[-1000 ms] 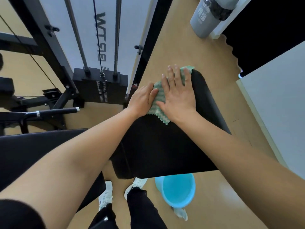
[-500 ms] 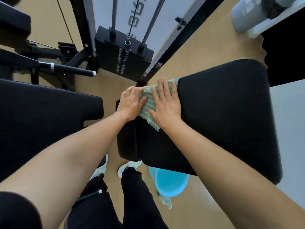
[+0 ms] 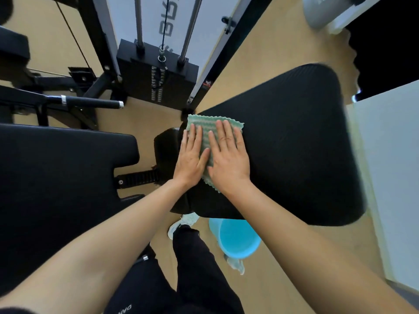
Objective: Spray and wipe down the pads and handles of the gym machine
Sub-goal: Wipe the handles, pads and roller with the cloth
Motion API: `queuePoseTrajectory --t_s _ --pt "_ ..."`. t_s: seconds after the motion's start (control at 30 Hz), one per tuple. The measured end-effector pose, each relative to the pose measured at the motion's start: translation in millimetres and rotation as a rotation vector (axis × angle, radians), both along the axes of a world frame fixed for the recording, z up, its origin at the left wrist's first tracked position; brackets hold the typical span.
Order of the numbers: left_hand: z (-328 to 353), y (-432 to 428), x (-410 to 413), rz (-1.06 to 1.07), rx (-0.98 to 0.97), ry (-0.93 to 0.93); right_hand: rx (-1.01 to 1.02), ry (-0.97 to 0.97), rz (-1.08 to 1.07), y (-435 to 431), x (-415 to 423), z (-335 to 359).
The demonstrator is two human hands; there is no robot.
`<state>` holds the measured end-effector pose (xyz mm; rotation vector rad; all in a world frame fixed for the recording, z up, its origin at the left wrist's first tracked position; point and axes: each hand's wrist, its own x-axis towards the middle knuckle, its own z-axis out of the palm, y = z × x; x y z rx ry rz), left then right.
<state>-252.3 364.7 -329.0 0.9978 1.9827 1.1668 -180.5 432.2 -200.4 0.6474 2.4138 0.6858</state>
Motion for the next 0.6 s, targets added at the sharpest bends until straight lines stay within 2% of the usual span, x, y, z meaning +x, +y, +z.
queuePoseTrajectory --t_s 0.27,0.6 --pt "73.6 37.5 28.5 -0.182 0.125 0.236 0.080 0.218 -0.213 0.3 62.9 65.4" --pt "160.5 71.2 78.7 -0.373 0.314 0.577 0.242 0.620 -0.480 -27.9 138.9 106.7"
